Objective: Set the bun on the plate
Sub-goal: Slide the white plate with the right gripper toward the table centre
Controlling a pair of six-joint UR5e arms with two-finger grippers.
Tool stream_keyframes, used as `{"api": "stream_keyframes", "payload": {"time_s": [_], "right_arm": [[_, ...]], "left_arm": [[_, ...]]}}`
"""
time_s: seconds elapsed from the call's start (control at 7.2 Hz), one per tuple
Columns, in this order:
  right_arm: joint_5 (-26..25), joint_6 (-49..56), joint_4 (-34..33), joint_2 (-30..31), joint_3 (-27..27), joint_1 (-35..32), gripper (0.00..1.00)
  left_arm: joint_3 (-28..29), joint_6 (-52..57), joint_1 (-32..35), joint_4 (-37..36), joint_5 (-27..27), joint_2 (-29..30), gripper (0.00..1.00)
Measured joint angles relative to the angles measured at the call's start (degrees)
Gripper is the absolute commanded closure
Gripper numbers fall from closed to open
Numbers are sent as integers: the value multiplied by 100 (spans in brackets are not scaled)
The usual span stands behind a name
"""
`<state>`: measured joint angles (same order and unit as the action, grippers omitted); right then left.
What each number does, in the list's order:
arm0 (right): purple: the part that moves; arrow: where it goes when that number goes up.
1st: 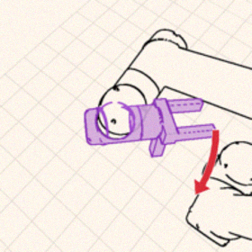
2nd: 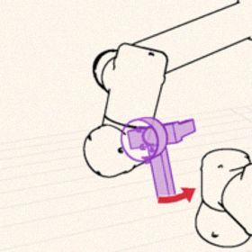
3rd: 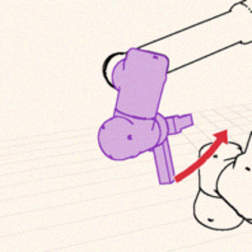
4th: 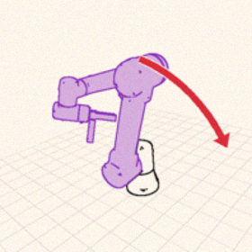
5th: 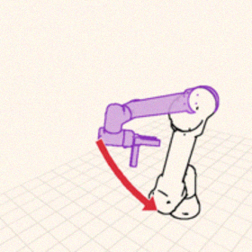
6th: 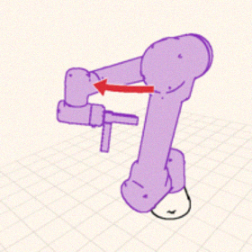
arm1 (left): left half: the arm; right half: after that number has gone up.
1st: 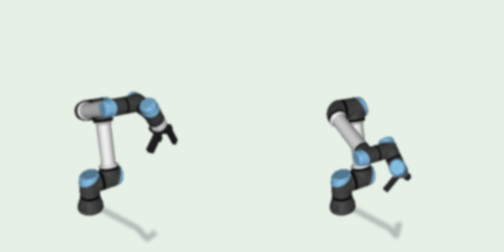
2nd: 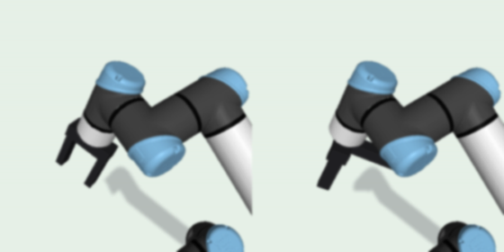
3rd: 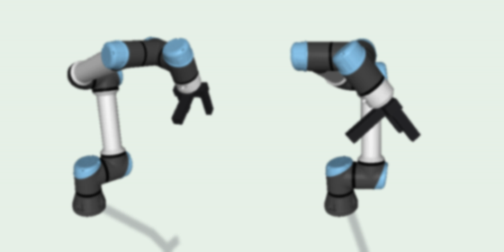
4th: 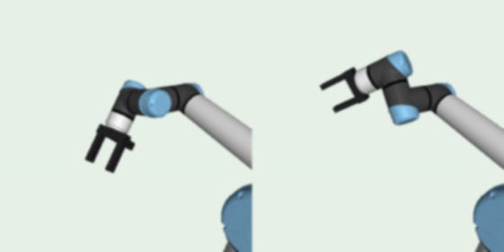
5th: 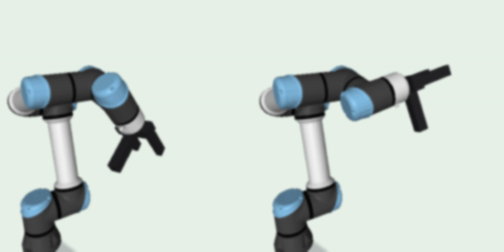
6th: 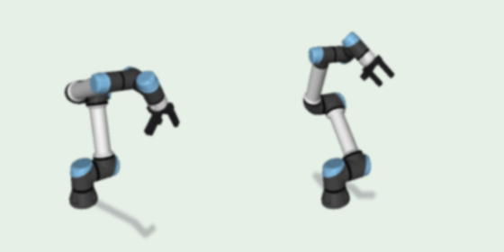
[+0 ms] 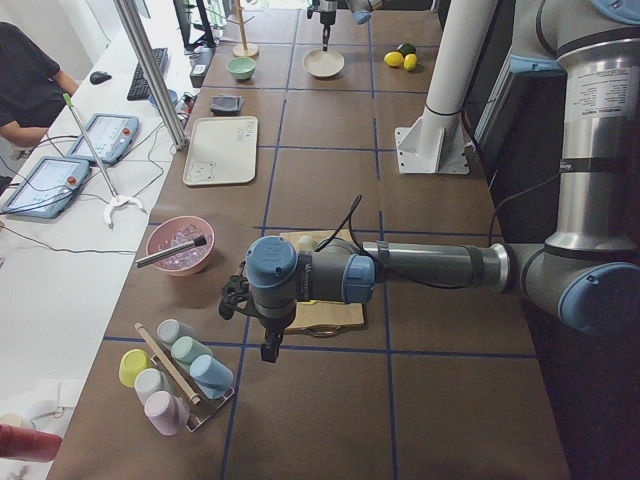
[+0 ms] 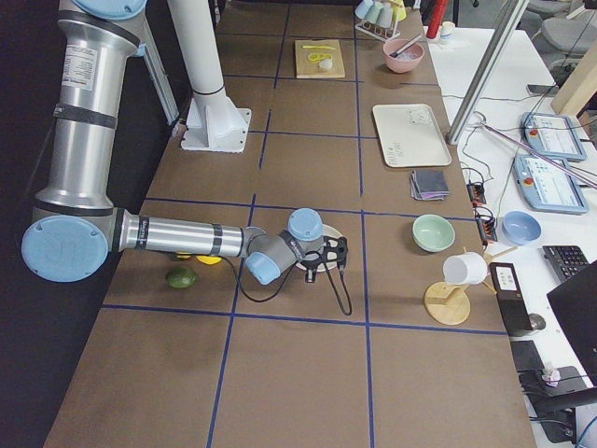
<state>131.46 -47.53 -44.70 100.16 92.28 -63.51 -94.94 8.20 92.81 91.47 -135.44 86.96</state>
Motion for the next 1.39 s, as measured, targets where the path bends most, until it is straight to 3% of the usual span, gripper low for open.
{"api": "stream_keyframes", "payload": {"time_s": [0.28,0.56,0.69,1.11,1.39], "right_arm": [[456,-1289,-1,-513,529,-41,100],[617,-2435,-14,-1312,675,187,100],[417,-2915,-34,-1683,686,517,100],[-945,-3975,-227,-2613,649,1865,100],[-1913,-4289,-1023,-3335,631,2677,100]], "left_arm": [[-29,-5,4,-6,0,-10,0],[-39,-11,8,-7,0,-13,0],[-41,-11,9,-7,0,-13,0],[-35,-12,9,-7,0,-19,0],[-36,-6,-2,-1,0,-59,0]]}}
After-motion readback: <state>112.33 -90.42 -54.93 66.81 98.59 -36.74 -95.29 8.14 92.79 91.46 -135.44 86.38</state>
